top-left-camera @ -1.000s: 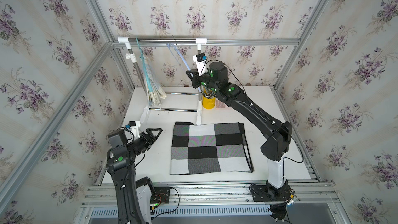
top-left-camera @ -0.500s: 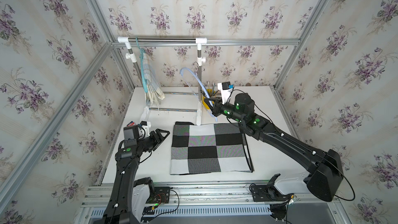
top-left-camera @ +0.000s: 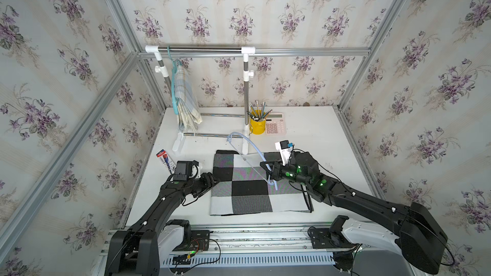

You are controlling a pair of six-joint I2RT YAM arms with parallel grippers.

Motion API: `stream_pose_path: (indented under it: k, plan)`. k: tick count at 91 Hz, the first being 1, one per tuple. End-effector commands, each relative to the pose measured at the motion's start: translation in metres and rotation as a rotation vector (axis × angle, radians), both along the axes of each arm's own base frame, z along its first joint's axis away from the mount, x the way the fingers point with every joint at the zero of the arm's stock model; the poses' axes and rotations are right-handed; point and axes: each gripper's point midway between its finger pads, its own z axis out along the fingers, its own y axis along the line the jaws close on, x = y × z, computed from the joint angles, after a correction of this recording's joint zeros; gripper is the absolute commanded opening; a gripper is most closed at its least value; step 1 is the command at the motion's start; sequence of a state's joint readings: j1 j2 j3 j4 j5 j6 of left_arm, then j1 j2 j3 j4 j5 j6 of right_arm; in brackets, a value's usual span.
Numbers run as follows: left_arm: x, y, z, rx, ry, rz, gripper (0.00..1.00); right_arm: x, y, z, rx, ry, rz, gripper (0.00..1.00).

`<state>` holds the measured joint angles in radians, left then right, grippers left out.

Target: Hang the scarf on the hanger

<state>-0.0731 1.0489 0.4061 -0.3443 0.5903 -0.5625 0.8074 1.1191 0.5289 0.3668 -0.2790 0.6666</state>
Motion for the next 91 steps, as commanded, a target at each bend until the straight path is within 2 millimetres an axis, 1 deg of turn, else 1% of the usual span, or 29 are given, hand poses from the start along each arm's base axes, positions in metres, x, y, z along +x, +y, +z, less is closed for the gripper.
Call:
stream_pose_path:
  k: [1, 17, 28, 36, 42, 45, 53, 55, 60, 65, 70, 77, 91]
  plan:
    - [0.003, 0.009, -0.007, 0.065, 0.019, 0.028, 0.64, -0.002, 0.001, 0.012, 0.083, -0.021, -0.028, 0.00]
    - [0.003, 0.006, -0.019, 0.090, 0.092, 0.005, 0.63, -0.003, -0.010, -0.011, 0.056, 0.022, -0.094, 0.00]
    - [0.004, 0.004, -0.025, 0.102, 0.128, -0.011, 0.61, -0.004, -0.012, -0.017, 0.035, 0.045, -0.113, 0.00]
    - [0.006, 0.003, -0.026, 0.114, 0.128, -0.013, 0.56, -0.007, -0.016, -0.021, 0.001, 0.051, -0.126, 0.00]
    - [0.010, -0.001, -0.026, 0.099, 0.119, -0.019, 0.42, -0.010, -0.020, -0.024, -0.013, 0.063, -0.132, 0.00]
    - [0.012, -0.004, -0.026, 0.092, 0.115, -0.023, 0.32, -0.012, -0.022, -0.025, -0.017, 0.070, -0.132, 0.00]
    - [0.022, -0.016, -0.027, 0.029, 0.077, -0.053, 0.01, -0.017, -0.027, -0.028, -0.018, 0.087, -0.136, 0.00]
    - [0.025, -0.020, -0.026, 0.006, 0.060, -0.063, 0.00, -0.018, -0.029, -0.029, -0.021, 0.091, -0.134, 0.00]
    - [0.031, -0.029, -0.017, -0.049, 0.002, -0.085, 0.00, -0.022, -0.030, -0.031, -0.031, 0.103, -0.127, 0.00]
    - [0.036, -0.039, 0.001, -0.095, -0.083, -0.115, 0.00, -0.025, -0.032, -0.033, -0.038, 0.117, -0.119, 0.00]
    - [0.038, -0.046, 0.018, -0.104, -0.140, -0.143, 0.00, -0.028, -0.033, -0.036, -0.045, 0.132, -0.114, 0.00]
    - [0.035, -0.051, 0.039, -0.090, -0.178, -0.183, 0.00, -0.030, -0.035, -0.040, -0.053, 0.154, -0.115, 0.00]
    - [0.025, -0.068, 0.082, -0.103, -0.275, -0.231, 0.00, -0.036, -0.035, -0.049, -0.057, 0.187, -0.113, 0.00]
